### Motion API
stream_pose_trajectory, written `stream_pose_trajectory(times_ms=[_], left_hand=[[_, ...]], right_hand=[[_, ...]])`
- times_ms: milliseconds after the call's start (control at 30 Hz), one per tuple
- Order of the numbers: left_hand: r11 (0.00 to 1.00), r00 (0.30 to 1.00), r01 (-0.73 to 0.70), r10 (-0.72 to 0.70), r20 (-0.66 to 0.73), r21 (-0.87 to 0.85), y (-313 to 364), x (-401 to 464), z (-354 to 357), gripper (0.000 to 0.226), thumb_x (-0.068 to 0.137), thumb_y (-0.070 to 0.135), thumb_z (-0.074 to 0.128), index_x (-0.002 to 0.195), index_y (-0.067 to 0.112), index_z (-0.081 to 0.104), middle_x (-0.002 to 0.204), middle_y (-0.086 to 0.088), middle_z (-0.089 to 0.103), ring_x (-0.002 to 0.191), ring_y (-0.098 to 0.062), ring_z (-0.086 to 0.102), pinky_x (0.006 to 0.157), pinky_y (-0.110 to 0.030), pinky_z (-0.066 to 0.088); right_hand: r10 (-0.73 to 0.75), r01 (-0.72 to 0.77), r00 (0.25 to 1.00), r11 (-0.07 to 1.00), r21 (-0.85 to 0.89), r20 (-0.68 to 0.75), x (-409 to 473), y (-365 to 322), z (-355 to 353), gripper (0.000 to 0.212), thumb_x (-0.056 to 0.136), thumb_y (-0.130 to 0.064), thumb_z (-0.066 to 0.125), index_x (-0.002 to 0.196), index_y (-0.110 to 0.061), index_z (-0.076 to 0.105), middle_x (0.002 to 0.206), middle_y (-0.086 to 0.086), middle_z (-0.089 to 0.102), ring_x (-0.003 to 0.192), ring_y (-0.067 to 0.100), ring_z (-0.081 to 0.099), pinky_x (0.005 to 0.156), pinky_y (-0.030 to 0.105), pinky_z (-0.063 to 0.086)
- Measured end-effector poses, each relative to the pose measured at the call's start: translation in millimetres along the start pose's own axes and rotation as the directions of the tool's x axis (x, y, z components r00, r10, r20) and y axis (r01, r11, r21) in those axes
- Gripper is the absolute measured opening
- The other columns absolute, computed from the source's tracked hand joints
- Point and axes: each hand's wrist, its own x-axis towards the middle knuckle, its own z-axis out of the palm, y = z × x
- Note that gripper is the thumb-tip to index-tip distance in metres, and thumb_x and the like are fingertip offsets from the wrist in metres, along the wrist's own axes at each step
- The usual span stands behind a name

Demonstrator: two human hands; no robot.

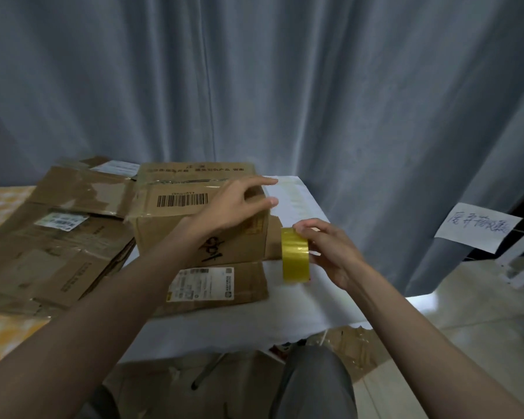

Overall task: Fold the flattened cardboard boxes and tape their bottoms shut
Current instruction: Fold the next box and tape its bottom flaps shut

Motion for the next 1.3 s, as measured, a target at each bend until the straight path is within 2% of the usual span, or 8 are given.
stream_pose_trajectory(times_ms=[200, 300, 400, 567, 833, 967, 1100, 1300], left_hand=[[0.972, 0.997, -0.034, 0.017, 0.074, 0.234, 27.2, -14.2, 11.7, 0.029, 0.076, 0.054, 0.074, 0.098, 0.035, 0.077, 0.099, 0.021, 0.065, 0.101, -0.009, 0.046, 0.093, -0.033, 0.036], [0.994, 0.996, 0.080, -0.082, 0.034, 0.068, 40.7, -16.6, 20.2, 0.011, 0.074, 0.030, 0.086, 0.082, 0.025, 0.080, 0.079, 0.014, 0.071, 0.078, 0.001, 0.061, 0.079, -0.027, 0.050], [0.980, 0.980, 0.198, -0.198, -0.023, 0.025, 53.1, -18.2, 26.0, 0.004, 0.080, 0.017, 0.082, 0.077, 0.019, 0.079, 0.072, 0.013, 0.069, 0.062, 0.004, 0.056, 0.065, -0.017, 0.045], [0.956, 0.959, 0.274, -0.265, -0.098, 0.100, 60.9, -23.8, 38.7, 0.022, 0.088, 0.008, 0.063, 0.073, 0.023, 0.064, 0.069, 0.017, 0.056, 0.069, -0.007, 0.057, 0.057, -0.020, 0.037], [0.998, 0.978, 0.067, -0.064, -0.200, 0.007, 78.8, -39.0, 53.5, 0.007, 0.087, 0.011, 0.067, 0.080, 0.011, 0.066, 0.083, 0.002, 0.060, 0.081, -0.011, 0.051, 0.070, -0.022, 0.036], [0.983, 0.955, 0.183, -0.180, -0.235, -0.010, 74.8, -32.1, 42.9, 0.008, 0.089, 0.014, 0.068, 0.082, 0.012, 0.068, 0.085, 0.006, 0.059, 0.074, -0.003, 0.052, 0.068, -0.020, 0.041], [0.965, 0.965, 0.256, -0.252, -0.071, 0.053, 72.4, -24.9, 48.6, 0.010, 0.090, 0.018, 0.068, 0.079, 0.017, 0.069, 0.077, 0.008, 0.063, 0.075, -0.010, 0.062, 0.066, -0.027, 0.044], [0.870, 0.969, 0.187, -0.240, 0.059, 0.456, 76.6, -24.1, 46.9, 0.047, 0.094, 0.040, 0.063, 0.132, 0.015, 0.055, 0.126, -0.006, 0.056, 0.117, -0.026, 0.052, 0.093, -0.040, 0.047]], right_hand=[[-0.102, 0.101, 0.995, 0.992, 0.071, 0.013, -20.9, -3.1, 6.9, 0.014, 0.096, -0.011, 0.063, 0.103, -0.007, 0.073, 0.093, 0.008, 0.069, 0.073, 0.018, 0.062, 0.061, 0.026, 0.052], [-0.148, 0.148, 0.989, 0.984, 0.102, -0.004, -28.3, -3.1, 7.4, 0.015, 0.094, -0.009, 0.065, 0.104, -0.008, 0.076, 0.091, 0.006, 0.075, 0.075, 0.019, 0.065, 0.063, 0.026, 0.055], [-0.168, 0.167, 0.986, 0.981, 0.098, -0.002, -33.7, -5.4, 7.3, 0.023, 0.094, -0.010, 0.065, 0.115, -0.011, 0.073, 0.095, 0.006, 0.076, 0.076, 0.016, 0.066, 0.064, 0.025, 0.055], [-0.083, 0.077, 0.990, 0.995, 0.058, 0.115, -27.3, 4.4, -3.0, 0.080, 0.078, -0.016, 0.078, 0.145, -0.040, 0.041, 0.093, 0.015, 0.065, 0.082, 0.031, 0.049, 0.075, 0.046, 0.040], [-0.225, 0.219, 0.972, 0.973, -0.077, -0.067, -32.3, 18.3, -5.5, 0.017, 0.091, -0.013, 0.067, 0.097, -0.028, 0.062, 0.072, 0.011, 0.059, 0.072, 0.022, 0.049, 0.062, 0.031, 0.042], [-0.295, 0.300, 0.954, 0.948, -0.106, 0.057, -42.2, 15.0, -14.0, 0.009, 0.097, -0.016, 0.063, 0.092, -0.023, 0.058, 0.074, 0.012, 0.059, 0.072, 0.018, 0.048, 0.055, 0.025, 0.043], [-0.418, 0.419, 0.907, 0.887, -0.195, 0.047, -45.2, 15.1, -19.0, 0.004, 0.098, -0.015, 0.061, 0.097, -0.017, 0.058, 0.065, 0.011, 0.052, 0.064, 0.013, 0.043, 0.050, 0.018, 0.039], [-0.484, 0.462, 0.873, 0.774, -0.433, 0.065, -29.2, 29.0, -35.8, 0.012, 0.097, -0.018, 0.060, 0.095, -0.028, 0.055, 0.068, 0.024, 0.056, 0.060, 0.019, 0.041, 0.059, 0.031, 0.037]])
